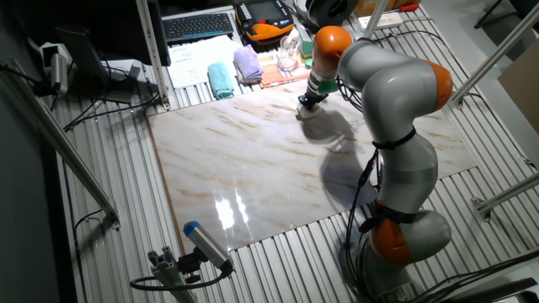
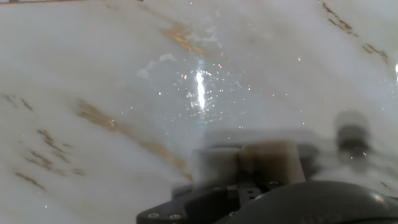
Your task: Clean the tabletop with a sponge
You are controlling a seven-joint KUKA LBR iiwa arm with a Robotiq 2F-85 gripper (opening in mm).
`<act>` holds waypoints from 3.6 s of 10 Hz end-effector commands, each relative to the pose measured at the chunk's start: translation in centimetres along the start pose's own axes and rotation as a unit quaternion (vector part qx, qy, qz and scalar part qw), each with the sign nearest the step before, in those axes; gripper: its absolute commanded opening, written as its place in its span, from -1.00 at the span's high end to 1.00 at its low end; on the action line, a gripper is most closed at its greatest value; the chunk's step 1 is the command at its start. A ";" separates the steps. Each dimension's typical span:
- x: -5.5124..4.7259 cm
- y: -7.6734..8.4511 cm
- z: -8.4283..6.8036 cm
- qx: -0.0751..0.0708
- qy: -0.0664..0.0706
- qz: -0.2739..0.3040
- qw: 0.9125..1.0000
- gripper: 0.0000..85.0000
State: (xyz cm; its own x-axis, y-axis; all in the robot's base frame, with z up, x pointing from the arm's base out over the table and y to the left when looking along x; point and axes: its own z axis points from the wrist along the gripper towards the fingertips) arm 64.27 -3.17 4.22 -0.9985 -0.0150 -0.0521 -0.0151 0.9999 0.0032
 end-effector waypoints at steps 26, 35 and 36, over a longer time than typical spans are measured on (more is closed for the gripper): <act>1.2 -8.1 0.9 0.000 0.014 -0.020 1.000 1.00; 1.8 -9.9 0.7 0.015 0.014 -0.001 1.000 1.00; 2.0 -10.2 0.8 0.015 0.012 -0.003 1.000 1.00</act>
State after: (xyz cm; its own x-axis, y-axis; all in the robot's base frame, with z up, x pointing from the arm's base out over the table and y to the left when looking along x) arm 62.52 -13.43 3.32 -0.9993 -0.0217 -0.0305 -0.0209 0.9994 -0.0277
